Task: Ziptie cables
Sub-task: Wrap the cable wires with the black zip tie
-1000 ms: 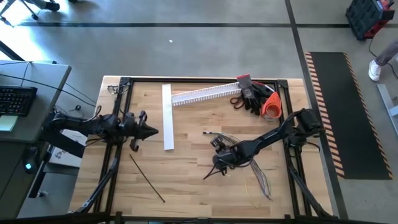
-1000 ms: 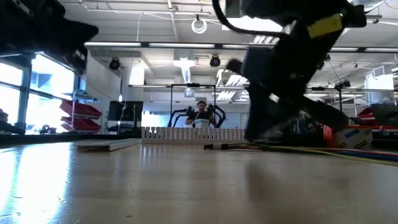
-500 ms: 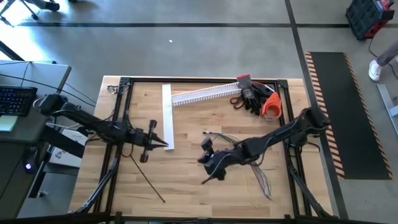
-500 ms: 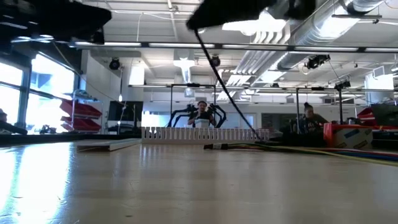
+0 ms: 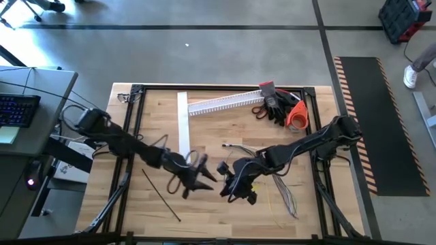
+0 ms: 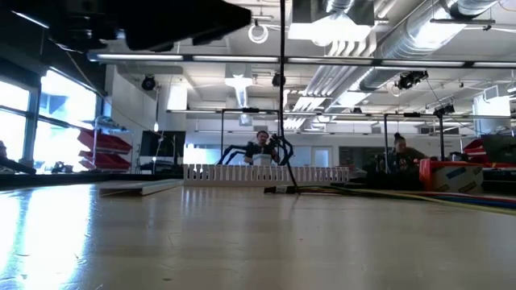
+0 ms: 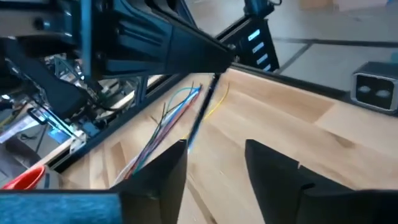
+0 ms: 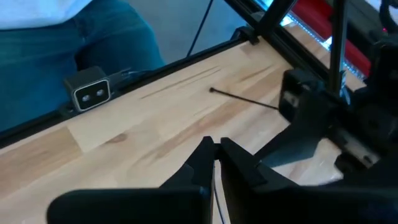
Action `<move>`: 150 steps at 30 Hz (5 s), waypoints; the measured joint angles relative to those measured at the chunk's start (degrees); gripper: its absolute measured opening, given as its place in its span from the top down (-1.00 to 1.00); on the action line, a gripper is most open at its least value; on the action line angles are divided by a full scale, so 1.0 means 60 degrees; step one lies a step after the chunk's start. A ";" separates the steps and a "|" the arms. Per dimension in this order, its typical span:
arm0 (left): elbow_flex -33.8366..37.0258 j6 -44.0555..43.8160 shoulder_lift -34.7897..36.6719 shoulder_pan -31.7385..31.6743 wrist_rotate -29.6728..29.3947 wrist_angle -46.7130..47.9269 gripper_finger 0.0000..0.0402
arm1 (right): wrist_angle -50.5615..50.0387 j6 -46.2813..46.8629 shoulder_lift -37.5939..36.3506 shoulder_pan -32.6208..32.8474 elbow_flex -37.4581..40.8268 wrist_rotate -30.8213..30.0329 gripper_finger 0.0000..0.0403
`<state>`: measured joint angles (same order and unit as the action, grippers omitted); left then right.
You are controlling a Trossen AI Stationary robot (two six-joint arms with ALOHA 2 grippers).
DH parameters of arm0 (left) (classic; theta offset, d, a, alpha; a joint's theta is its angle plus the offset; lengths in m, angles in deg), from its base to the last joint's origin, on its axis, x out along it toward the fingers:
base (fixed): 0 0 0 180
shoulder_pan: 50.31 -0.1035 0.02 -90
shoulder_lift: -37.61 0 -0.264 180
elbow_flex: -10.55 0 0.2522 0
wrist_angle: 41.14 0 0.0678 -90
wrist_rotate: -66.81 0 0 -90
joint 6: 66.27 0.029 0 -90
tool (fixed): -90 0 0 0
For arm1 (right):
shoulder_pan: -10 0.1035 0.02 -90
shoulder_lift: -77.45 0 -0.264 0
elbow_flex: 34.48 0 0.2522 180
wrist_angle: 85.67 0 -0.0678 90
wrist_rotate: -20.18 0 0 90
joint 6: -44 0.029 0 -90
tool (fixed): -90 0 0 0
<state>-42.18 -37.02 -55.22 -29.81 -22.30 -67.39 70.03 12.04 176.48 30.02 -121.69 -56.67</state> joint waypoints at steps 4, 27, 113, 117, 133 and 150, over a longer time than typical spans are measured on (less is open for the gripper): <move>-0.0784 -0.0016 -0.0831 -0.0150 0.0082 -0.0026 0.17 | -0.0070 0.0000 0.0000 0.0039 0.0000 0.0029 1.00; -0.1230 -0.0237 -0.1663 -0.0853 0.2320 -0.0478 0.36 | 0.0349 -0.0014 0.0004 0.0247 0.0004 0.0317 1.00; -0.1372 -0.1959 -0.1674 0.0371 -0.2060 -0.0605 1.00 | 0.1296 0.3128 0.1009 0.1988 0.0018 -0.9267 0.83; -0.1372 -0.2039 -0.1674 0.0363 -0.2073 -0.0623 1.00 | 0.1293 0.3177 0.1009 0.1988 0.0018 -0.9264 0.97; -0.1383 -0.1985 -0.1397 0.0407 -0.1417 -0.0051 0.51 | 0.1158 0.4084 0.0725 0.3838 0.0018 -1.1131 1.00; -0.1383 -0.3406 -0.1847 -0.1741 -0.0868 -0.0142 0.37 | 0.2137 0.3678 0.0725 0.5521 0.0018 -1.3425 1.00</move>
<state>-50.47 -57.46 -66.30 -40.25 -27.51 -68.24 82.85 34.11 180.83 63.15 -121.58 -137.22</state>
